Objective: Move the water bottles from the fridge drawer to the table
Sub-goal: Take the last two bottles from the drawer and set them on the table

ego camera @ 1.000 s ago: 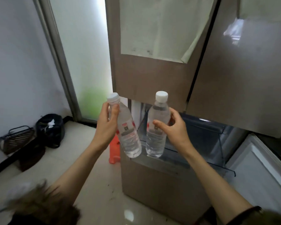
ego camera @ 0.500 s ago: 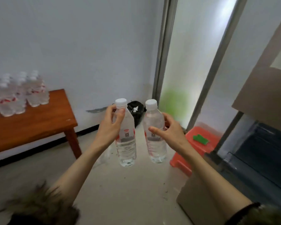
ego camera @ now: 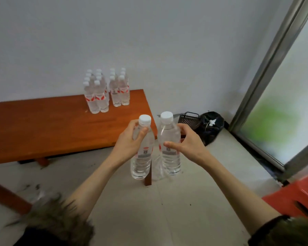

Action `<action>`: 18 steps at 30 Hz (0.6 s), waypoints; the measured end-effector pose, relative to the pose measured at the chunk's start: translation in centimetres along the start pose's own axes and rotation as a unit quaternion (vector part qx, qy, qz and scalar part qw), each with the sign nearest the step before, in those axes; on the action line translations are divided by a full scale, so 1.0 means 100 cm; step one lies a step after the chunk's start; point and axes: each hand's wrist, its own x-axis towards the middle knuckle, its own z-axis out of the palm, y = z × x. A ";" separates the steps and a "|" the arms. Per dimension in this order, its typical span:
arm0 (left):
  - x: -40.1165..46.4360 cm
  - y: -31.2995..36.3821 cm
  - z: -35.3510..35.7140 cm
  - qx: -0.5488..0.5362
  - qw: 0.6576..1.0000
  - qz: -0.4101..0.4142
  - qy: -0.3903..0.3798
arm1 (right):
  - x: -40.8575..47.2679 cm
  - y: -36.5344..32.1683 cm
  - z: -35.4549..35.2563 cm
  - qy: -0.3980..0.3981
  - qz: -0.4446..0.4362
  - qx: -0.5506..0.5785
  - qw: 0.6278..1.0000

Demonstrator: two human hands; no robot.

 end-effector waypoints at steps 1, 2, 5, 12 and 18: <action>0.011 -0.010 -0.006 0.003 1.000 -0.006 0.004 | 0.015 -0.003 0.008 -0.011 -0.005 -0.007 1.000; 0.022 -0.019 -0.012 0.007 1.000 -0.010 0.009 | 0.031 -0.004 0.016 -0.020 -0.007 -0.011 1.000; 0.060 -0.045 -0.026 0.009 0.999 -0.031 0.018 | 0.082 -0.005 0.035 -0.043 -0.016 -0.013 0.999; 0.178 -0.094 -0.053 0.008 0.998 -0.059 0.038 | 0.228 -0.003 0.073 -0.090 -0.040 -0.042 0.994; 0.279 -0.144 -0.081 0.070 0.994 -0.082 0.033 | 0.353 0.003 0.107 -0.127 -0.049 -0.081 0.987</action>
